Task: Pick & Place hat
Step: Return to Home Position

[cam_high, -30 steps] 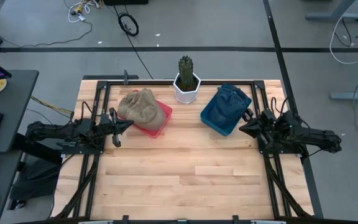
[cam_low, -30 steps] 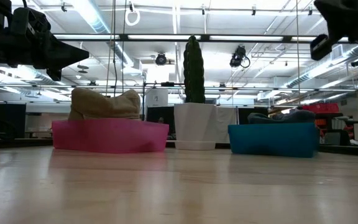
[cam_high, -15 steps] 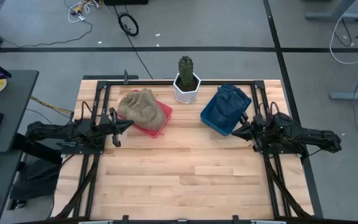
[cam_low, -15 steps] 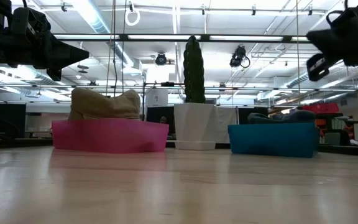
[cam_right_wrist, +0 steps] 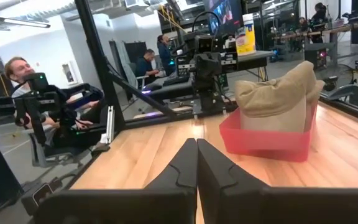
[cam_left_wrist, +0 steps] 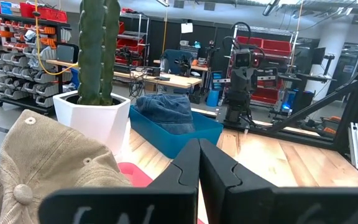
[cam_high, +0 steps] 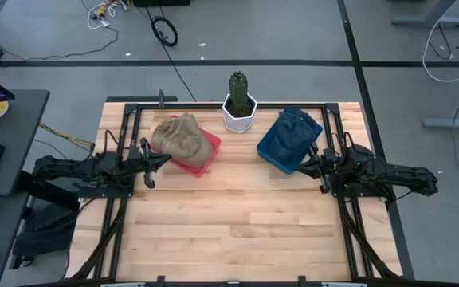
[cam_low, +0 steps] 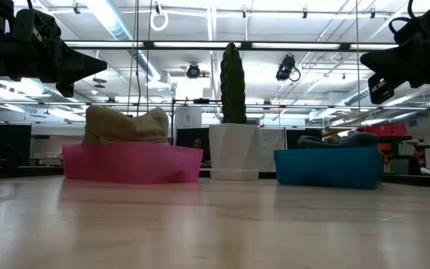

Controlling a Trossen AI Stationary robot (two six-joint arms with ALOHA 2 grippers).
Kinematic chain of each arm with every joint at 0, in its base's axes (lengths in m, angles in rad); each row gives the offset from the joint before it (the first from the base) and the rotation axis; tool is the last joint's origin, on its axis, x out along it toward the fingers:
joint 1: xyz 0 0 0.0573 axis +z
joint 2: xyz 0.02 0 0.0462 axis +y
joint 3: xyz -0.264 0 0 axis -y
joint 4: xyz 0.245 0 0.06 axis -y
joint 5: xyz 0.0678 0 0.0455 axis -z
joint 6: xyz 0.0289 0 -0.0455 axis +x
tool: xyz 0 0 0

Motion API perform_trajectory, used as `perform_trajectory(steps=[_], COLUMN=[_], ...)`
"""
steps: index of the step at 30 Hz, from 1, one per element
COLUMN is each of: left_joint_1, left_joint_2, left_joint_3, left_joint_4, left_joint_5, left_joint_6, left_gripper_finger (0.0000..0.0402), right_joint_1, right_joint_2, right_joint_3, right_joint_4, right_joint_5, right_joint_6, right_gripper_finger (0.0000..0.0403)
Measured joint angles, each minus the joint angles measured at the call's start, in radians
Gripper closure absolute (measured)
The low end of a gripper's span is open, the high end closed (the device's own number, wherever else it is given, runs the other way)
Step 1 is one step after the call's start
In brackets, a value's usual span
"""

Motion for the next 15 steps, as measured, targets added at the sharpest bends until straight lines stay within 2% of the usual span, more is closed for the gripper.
perform_trajectory(steps=[11, 15], left_joint_1=[0.0, 0.0], left_joint_2=[0.0, 0.0], left_joint_3=[0.0, 0.0], left_joint_4=[0.0, 0.0], left_joint_5=[0.0, 0.0], left_joint_6=[0.0, 0.0], left_gripper_finger=[0.0396, 0.0396], right_joint_1=[0.0, 0.0], right_joint_2=[0.0, 0.0], right_joint_3=[0.0, 0.0], right_joint_4=[0.0, 0.0], right_joint_5=[0.0, 0.0], right_joint_6=[-0.129, -0.128], right_gripper_finger=[0.0392, 0.0389])
